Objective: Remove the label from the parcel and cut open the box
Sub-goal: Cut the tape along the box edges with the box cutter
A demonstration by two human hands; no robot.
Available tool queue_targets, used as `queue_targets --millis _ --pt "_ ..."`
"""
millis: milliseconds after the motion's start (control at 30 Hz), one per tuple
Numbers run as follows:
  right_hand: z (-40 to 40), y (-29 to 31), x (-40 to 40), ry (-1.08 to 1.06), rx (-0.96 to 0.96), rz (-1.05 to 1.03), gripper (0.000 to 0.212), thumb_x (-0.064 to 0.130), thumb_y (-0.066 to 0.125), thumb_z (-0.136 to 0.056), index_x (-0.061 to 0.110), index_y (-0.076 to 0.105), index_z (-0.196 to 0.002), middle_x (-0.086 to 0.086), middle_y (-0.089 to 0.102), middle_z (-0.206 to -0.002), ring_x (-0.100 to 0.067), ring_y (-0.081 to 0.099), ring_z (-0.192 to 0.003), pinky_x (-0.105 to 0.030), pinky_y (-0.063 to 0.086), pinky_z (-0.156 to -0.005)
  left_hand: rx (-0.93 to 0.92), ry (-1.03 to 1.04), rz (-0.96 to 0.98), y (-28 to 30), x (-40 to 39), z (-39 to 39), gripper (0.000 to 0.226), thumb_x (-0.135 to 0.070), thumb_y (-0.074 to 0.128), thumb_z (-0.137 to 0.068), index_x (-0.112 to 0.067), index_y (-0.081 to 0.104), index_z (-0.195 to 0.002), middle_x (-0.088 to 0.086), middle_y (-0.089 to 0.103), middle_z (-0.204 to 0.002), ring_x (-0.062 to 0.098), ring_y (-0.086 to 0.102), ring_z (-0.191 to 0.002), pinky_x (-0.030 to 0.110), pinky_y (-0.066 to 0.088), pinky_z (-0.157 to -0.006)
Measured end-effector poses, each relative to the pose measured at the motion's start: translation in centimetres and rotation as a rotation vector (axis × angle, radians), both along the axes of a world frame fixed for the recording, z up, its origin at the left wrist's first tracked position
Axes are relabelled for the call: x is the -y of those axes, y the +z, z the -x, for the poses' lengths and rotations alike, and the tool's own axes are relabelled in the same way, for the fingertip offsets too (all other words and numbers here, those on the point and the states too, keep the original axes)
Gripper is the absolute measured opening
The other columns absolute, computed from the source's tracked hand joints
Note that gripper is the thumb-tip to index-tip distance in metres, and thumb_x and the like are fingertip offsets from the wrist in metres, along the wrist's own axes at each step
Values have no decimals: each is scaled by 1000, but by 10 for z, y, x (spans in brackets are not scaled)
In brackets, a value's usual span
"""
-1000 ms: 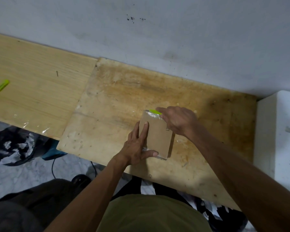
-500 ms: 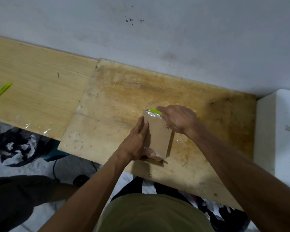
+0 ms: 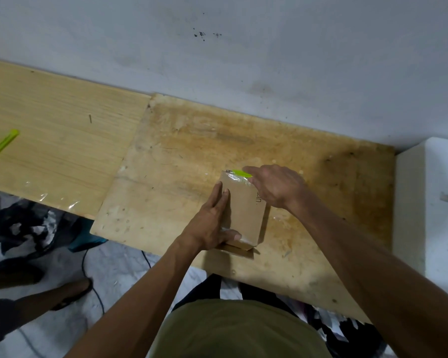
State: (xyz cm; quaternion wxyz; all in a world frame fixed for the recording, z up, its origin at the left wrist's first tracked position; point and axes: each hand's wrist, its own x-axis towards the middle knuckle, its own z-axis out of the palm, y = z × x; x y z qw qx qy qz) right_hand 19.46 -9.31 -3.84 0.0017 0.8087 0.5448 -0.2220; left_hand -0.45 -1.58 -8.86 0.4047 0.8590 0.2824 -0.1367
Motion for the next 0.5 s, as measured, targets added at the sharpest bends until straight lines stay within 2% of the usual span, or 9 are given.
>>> queue_targets --millis 167,367,500 --pt "2 4 -2 26 29 -5 37 36 34 -104 34 43 -140 -6 64 -125 -31 59 -112 -38 43 -76 -17 -56 -14 -2 -4 2 139 -46 90 -62 -12 -5 -157 -4 -30 -161 17 3 -153 27 22 -118" --pt "-2 -1 -2 51 68 16 36 35 33 -104 33 43 -139 -5 65 -121 -30 61 -107 -35 40 -70 -34 -68 -45 -1 -1 2 137 -45 88 -65 -15 -9 -156 -5 -33 -159 20 10 -152 27 25 -115" --pt "-4 5 1 58 76 47 35 34 34 -104 32 44 -138 -6 64 -119 -30 61 -107 -40 47 -78 -53 -76 -45 0 0 0 137 -44 88 -66 -15 -11 -156 -5 -34 -159 21 10 -152 31 28 -116"
